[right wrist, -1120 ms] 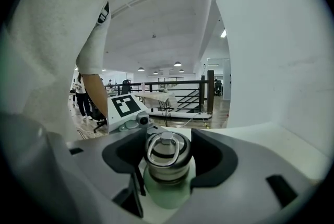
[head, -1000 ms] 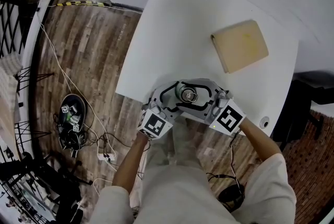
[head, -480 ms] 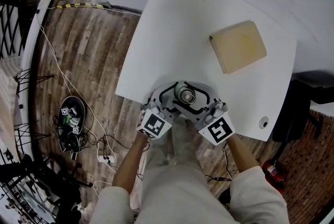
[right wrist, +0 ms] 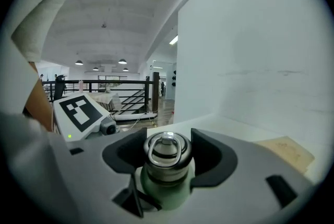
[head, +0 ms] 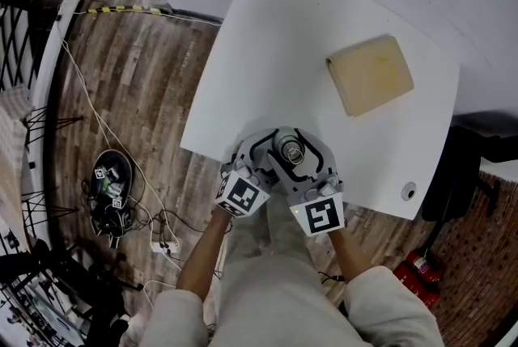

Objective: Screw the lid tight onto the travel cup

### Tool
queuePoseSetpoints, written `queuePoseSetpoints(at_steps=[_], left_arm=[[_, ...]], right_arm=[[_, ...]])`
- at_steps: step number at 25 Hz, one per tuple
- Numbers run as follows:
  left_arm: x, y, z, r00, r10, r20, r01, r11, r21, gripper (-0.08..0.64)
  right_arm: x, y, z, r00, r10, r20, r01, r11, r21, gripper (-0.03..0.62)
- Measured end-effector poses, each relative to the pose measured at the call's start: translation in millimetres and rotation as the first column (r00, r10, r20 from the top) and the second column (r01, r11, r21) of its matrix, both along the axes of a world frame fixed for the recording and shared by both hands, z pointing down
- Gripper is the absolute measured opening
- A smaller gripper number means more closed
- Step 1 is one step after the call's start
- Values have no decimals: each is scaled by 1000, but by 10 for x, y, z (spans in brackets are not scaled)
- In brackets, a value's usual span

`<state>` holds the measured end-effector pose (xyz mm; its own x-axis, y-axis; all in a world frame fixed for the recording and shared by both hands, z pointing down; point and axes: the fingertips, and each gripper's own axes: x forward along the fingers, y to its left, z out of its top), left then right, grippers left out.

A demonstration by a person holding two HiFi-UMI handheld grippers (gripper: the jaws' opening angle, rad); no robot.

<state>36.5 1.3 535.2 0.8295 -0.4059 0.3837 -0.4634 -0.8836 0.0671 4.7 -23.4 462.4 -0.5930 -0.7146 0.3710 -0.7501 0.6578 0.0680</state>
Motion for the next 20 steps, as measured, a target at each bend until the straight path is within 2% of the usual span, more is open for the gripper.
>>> queuePoseSetpoints(at_steps=[7,10,12,15,16,18,20], left_arm=[[-1,-17,-5,1000,-22,-15,22,1000,1,333],[1,-15,1,999,-26,-20,26,1000,0,333],[1,-12,-4,999,-25,-21,25,1000,2,333],[-1,-6,-7,1000,-24,-19,24,1000,6,333],[1,-2,-8,1000,-23,-19,23,1000,7,333],[4,1,-13,1000,-20,-20,21,1000,8,333],[3,-1,-21,1000,-16,-21,17,1000,9,333]], right_arm=[[56,-62,-22,981,196,-15,-195,980,47,259],[76,-66,-22,963,268,20,-269,961,61,259],[77,-61,-29,959,281,38,-283,957,66,259],[48,-44,-54,967,233,98,-239,970,52,261],[21,-28,-71,972,195,134,-202,978,42,272],[-36,25,-96,977,97,192,-103,995,19,350],[-69,76,-109,977,-4,214,2,1000,10,359]])
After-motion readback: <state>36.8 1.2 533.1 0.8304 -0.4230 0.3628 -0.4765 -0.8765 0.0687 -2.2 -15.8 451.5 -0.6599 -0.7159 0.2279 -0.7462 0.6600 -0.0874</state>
